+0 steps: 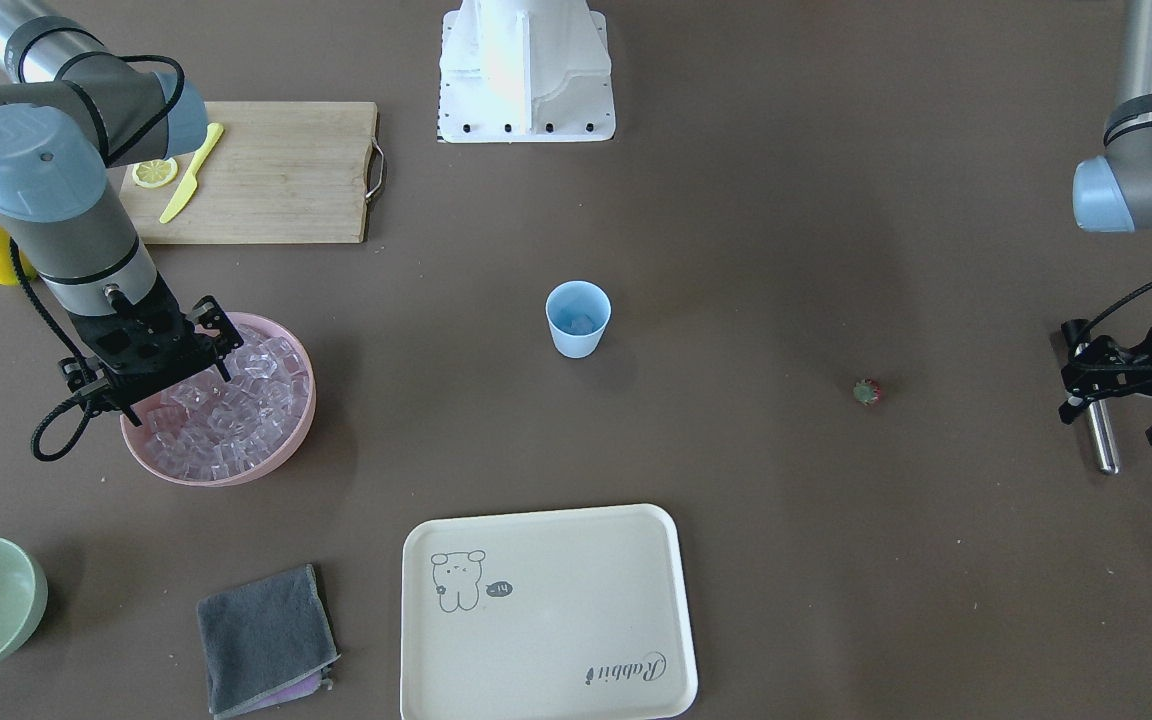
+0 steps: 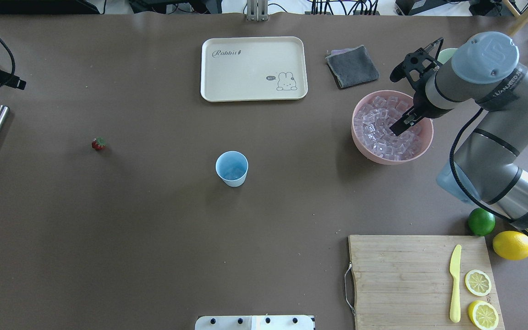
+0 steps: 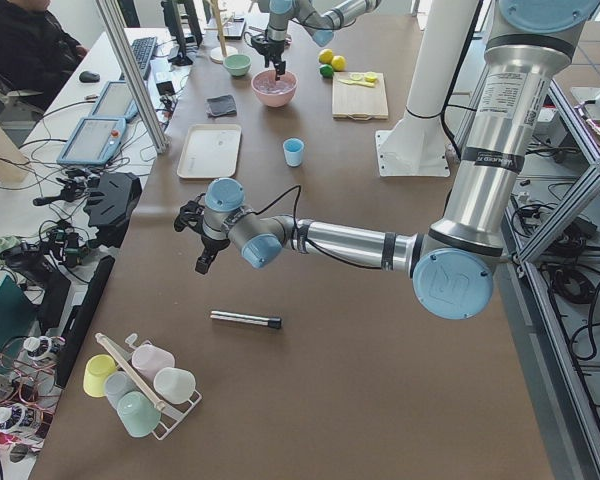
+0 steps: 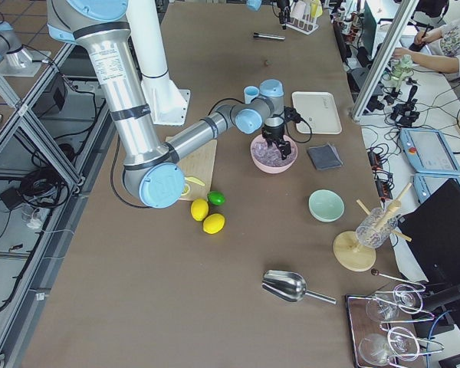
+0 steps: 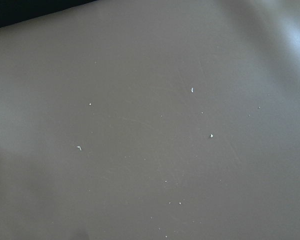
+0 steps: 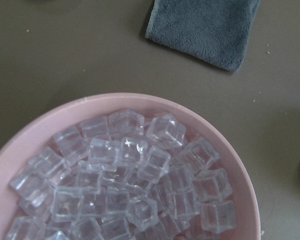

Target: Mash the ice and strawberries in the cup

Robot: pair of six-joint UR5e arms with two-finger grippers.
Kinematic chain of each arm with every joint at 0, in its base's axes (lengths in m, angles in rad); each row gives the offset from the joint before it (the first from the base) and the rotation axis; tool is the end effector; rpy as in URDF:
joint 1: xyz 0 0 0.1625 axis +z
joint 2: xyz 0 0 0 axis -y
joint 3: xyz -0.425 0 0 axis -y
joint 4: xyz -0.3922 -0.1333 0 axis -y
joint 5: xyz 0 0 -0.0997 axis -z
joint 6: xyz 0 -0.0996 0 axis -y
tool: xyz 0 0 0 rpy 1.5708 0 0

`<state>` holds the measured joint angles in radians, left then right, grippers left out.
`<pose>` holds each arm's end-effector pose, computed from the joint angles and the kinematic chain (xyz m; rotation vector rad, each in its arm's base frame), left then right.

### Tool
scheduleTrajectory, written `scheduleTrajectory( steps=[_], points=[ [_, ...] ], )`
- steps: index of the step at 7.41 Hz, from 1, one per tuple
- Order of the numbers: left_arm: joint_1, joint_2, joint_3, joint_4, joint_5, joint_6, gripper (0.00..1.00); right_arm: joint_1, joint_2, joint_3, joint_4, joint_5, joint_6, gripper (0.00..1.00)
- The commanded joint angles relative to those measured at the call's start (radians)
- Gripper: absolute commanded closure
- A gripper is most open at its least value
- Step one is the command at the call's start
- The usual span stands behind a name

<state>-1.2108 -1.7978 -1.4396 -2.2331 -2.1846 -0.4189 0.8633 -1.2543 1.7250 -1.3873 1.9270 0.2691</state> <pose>0.1454 -0.6018 0.5297 0.4567 0.8178 0.1780 -0.3266 -0.5335 0.4019 0.4154 -0.6142 -0.5349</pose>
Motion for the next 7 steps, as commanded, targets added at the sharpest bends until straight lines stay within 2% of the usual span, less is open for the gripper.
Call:
scheduleTrajectory(
  steps=[1,4,7],
  points=[
    [0.004,-0.003,0.001,0.000,0.000,0.000,0.03,-0.013,-0.004,-0.015,0.037,-0.002,0.170,0.05],
    [0.013,-0.012,0.007,0.000,0.000,0.000,0.03,-0.024,0.000,-0.016,0.039,-0.008,0.330,0.06],
    [0.019,-0.025,0.010,0.000,0.000,0.000,0.03,-0.035,0.021,-0.033,0.039,-0.008,0.392,0.07]
  ],
)
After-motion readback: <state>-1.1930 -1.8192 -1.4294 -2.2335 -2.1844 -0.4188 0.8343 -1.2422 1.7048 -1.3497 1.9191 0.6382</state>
